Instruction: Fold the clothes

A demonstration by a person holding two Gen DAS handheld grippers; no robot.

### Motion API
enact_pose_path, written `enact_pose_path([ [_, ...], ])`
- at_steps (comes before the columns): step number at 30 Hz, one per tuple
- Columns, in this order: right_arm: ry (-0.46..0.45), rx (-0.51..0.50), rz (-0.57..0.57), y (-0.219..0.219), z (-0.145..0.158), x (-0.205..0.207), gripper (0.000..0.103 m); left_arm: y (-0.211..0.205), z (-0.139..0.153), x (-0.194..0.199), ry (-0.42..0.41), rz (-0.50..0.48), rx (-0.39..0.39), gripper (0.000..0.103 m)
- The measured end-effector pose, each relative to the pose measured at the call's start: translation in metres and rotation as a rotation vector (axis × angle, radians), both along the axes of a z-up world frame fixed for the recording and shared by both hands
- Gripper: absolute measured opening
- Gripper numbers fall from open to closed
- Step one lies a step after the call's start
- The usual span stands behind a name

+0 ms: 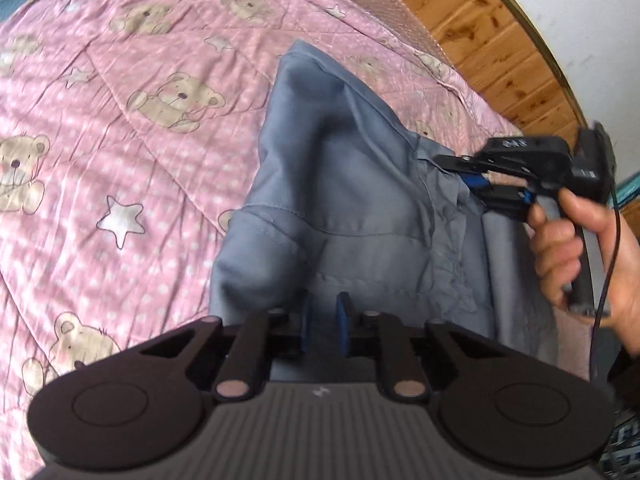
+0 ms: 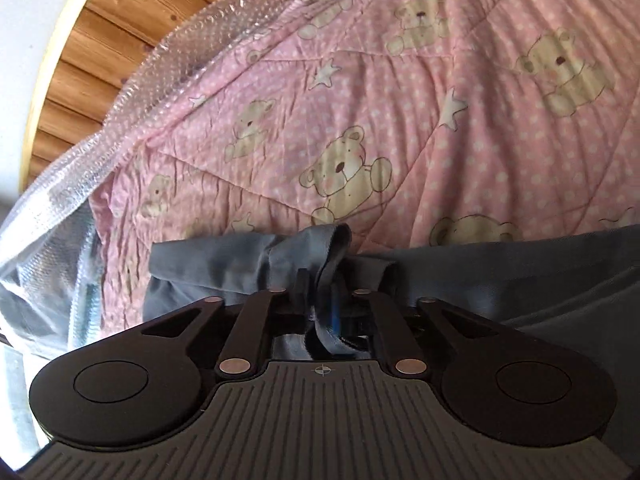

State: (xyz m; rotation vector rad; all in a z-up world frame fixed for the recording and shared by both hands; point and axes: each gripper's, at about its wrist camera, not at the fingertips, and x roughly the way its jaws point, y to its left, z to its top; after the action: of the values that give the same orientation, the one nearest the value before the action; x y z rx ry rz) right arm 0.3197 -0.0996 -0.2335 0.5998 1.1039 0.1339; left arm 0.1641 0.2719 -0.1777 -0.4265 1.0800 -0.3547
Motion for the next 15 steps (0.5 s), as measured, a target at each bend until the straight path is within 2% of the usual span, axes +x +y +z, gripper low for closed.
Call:
enact_pose_path([
  [1, -0.035, -0.031, -0.016, -0.001, 0.016, -0.009, 0.042, 0.003, 0.008, -0.002, -0.020, -0.006, -0.014, 0.025],
  [3, -0.150, -0.075, -0.020, 0.001, 0.059, -0.050, 0.047, 0.009, 0.023, -0.007, -0.061, -0.019, -0.043, 0.042],
  [5, -0.250, -0.111, 0.010, 0.012, 0.099, -0.096, 0.047, 0.012, 0.025, -0.012, -0.064, -0.059, -0.083, 0.043],
  [6, -0.268, -0.132, 0.060, 0.027, 0.111, -0.120, 0.046, 0.014, 0.021, -0.014, -0.056, -0.077, -0.088, 0.042],
  [8, -0.247, -0.191, 0.146, 0.055, 0.086, -0.158, 0.034, 0.016, 0.003, -0.014, -0.022, -0.091, -0.048, 0.038],
  [9, -0.237, -0.221, 0.189, 0.069, 0.074, -0.177, 0.019, 0.019, -0.007, -0.013, -0.010, -0.088, -0.036, 0.024],
  [10, -0.226, -0.250, 0.232, 0.083, 0.061, -0.197, 0.012, 0.025, -0.015, -0.012, -0.008, -0.079, -0.034, 0.010],
  [11, -0.215, -0.280, 0.275, 0.098, 0.049, -0.216, 0.011, 0.030, -0.021, -0.010, -0.006, -0.076, -0.040, 0.005],
  [13, -0.211, -0.329, 0.339, 0.121, 0.028, -0.250, 0.009, 0.040, -0.029, -0.006, -0.007, -0.086, -0.065, 0.004],
  [14, -0.231, -0.314, 0.308, 0.118, 0.026, -0.256, 0.008, 0.043, -0.030, -0.005, -0.006, -0.091, -0.082, 0.004],
  [15, -0.214, -0.276, 0.259, 0.111, 0.029, -0.255, 0.007, 0.044, -0.027, -0.006, -0.002, -0.095, -0.082, 0.004],
])
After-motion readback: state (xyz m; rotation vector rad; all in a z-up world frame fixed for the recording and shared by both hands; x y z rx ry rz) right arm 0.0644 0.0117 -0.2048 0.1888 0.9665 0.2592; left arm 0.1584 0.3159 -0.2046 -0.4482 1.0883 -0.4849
